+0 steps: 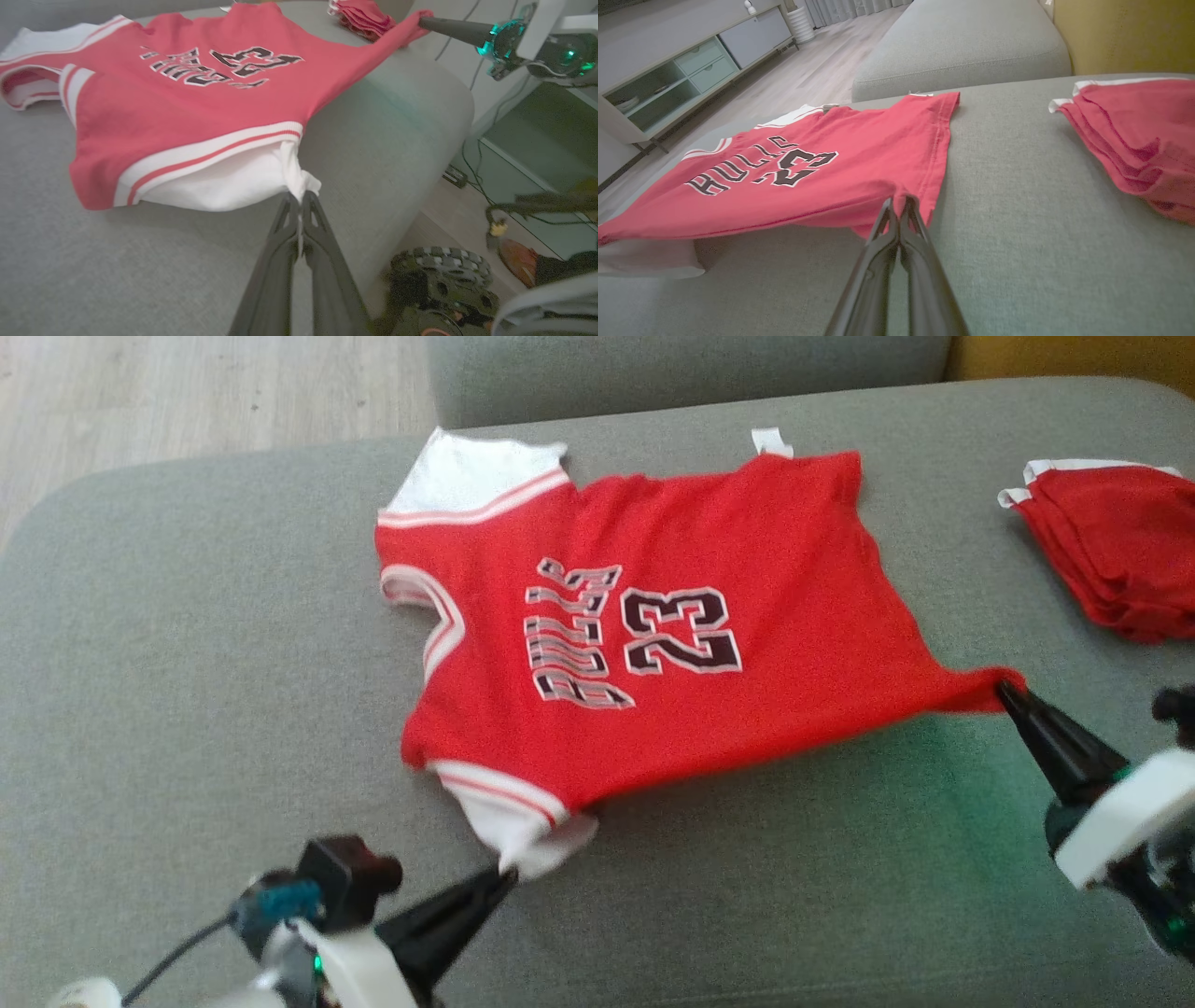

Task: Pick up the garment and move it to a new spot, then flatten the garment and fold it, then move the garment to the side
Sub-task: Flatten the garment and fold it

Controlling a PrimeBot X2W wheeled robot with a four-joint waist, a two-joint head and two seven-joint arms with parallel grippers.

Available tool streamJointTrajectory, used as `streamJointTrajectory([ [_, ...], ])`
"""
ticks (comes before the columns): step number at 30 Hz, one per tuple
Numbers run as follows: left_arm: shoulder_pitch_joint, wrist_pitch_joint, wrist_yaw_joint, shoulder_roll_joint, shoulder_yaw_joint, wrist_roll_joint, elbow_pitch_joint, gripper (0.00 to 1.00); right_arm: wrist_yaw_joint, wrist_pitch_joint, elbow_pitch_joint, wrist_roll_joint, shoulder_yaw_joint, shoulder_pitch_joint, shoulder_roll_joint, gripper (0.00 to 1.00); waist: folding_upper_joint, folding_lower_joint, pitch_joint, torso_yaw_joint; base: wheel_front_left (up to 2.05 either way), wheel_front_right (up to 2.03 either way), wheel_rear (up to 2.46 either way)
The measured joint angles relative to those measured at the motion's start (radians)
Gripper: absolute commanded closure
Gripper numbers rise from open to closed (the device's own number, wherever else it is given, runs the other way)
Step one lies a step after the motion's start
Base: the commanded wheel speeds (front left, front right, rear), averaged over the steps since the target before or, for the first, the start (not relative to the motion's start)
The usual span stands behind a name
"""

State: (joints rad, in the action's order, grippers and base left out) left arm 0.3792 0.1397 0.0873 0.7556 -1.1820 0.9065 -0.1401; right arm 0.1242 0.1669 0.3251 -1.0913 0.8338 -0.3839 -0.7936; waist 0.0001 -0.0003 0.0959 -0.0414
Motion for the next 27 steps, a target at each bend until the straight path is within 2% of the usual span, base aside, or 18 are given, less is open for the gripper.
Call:
streamJointTrajectory([
  [8, -0.063, -0.051, 0.103, 0.079, -0.007, 0.002, -0.163, 1.0, 0.0, -0.01, -0.091, 0.043, -0.149, 0.182, -0.009, 1.0, 0.0, 0.0002, -0.004, -0.001, 0.0, 0.0, 0.0],
  [12, -0.026, -0.068, 0.113, 0.094, 0.009, -0.023, -0.179, 1.0, 0.0, -0.056, -0.123, 0.089, -0.241, 0.207, 0.007, 1.0, 0.0, 0.0002, 0.016, -0.004, 0.0, 0.0, 0.0],
  [18, 0.17, -0.126, 0.05, 0.076, 0.038, -0.096, -0.118, 1.0, 0.0, -0.148, -0.131, 0.168, -0.351, 0.162, 0.091, 1.0, 0.0, 0.0004, 0.079, -0.007, 0.0, 0.0, 0.0],
  [24, 0.372, -0.184, -0.058, -0.002, 0.058, -0.14, 0.018, 1.0, 0.0, -0.218, -0.106, 0.24, -0.389, 0.008, 0.153, 1.0, -0.0001, 0.0006, 0.171, -0.007, 0.0, 0.0, 0.0],
  [27, 0.49, -0.203, -0.128, -0.052, 0.062, -0.168, 0.147, 1.0, 0.0, -0.239, -0.069, 0.272, -0.382, -0.091, 0.187, 1.0, -0.0001, 0.0006, 0.234, -0.007, 0.0, 0.0, 0.0],
])
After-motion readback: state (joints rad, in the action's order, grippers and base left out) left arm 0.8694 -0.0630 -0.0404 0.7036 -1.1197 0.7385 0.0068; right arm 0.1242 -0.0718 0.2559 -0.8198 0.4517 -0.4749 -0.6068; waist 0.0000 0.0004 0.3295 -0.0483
